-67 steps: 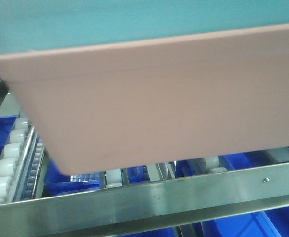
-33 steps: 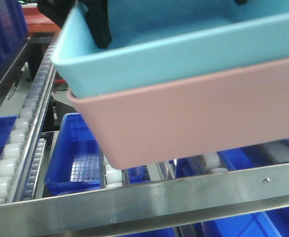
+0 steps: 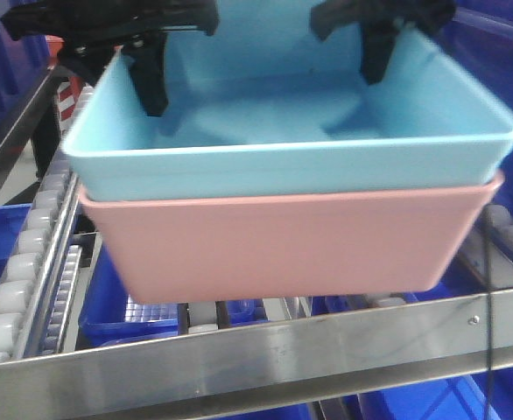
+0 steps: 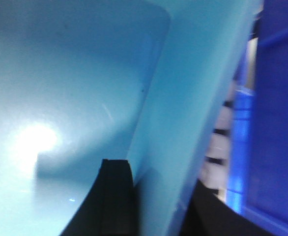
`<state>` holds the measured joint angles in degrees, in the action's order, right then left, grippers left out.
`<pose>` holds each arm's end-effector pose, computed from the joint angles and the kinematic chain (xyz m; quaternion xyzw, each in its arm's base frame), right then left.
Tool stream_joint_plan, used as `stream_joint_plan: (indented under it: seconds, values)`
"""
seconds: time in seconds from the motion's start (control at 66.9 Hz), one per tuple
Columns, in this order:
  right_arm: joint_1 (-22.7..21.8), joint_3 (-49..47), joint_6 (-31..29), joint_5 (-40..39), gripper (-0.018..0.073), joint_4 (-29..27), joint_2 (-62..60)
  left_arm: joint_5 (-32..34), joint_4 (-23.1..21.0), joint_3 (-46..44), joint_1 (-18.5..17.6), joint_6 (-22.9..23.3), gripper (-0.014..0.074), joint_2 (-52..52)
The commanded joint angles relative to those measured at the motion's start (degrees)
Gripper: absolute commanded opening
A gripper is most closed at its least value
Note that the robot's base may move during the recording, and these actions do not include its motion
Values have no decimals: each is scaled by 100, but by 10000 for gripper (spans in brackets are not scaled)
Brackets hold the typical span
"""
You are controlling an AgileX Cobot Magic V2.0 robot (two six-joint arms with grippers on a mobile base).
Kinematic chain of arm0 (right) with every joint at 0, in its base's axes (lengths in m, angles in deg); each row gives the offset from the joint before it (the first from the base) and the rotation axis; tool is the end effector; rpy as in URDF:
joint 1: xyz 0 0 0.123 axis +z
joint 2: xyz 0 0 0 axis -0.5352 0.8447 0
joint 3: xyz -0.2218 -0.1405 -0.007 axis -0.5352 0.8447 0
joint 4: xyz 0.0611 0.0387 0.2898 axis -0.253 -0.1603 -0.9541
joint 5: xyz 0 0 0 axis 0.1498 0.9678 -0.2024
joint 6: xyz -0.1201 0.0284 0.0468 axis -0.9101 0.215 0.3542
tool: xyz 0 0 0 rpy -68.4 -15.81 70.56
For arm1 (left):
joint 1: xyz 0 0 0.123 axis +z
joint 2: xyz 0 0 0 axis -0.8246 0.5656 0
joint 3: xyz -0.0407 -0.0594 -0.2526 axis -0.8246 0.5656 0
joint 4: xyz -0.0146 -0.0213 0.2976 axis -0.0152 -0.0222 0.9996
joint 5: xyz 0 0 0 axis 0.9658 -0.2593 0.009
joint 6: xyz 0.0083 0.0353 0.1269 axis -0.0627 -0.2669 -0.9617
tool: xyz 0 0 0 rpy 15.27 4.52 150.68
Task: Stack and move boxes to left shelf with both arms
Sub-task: 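Lower the stacked bins onto the roller shelf and open both grippers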
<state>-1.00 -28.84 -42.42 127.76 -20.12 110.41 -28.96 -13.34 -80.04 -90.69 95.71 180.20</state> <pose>0.4109 0.2081 0.2414 -0.1938 0.9192 -0.0339 0.3411 0.3707 -0.2486 0.2407 0.1442 0.9415 -0.0983 0.2883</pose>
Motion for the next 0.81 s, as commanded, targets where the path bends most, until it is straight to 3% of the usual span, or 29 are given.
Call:
stream_joint_plan:
  seconds: [0.0, 0.269, 0.373, 0.508, 0.657, 0.792]
  values:
    - [358, -233, -201, -1666, 54, -1280, -100, 2331, -1012, -423, -210, -204, -3, -242]
    - [358, -233, -201, -1779, 54, -1219, 14, 2054, -799, -423, -186, -204, 19, 137]
    - [358, -233, -201, -1771, 54, -1096, 14, 1932, -760, -423, -181, -204, 115, 164]
    - [358, -233, -201, -1740, 79, -1011, 14, 1932, -700, -423, -172, -204, 315, 164]
    - [358, -233, -201, -1660, 274, -1011, 14, 1826, -685, -423, -123, -204, 440, 164]
    - [316, -233, -201, -1529, 519, -1011, 14, 1667, -669, -423, -123, -204, 452, 153]
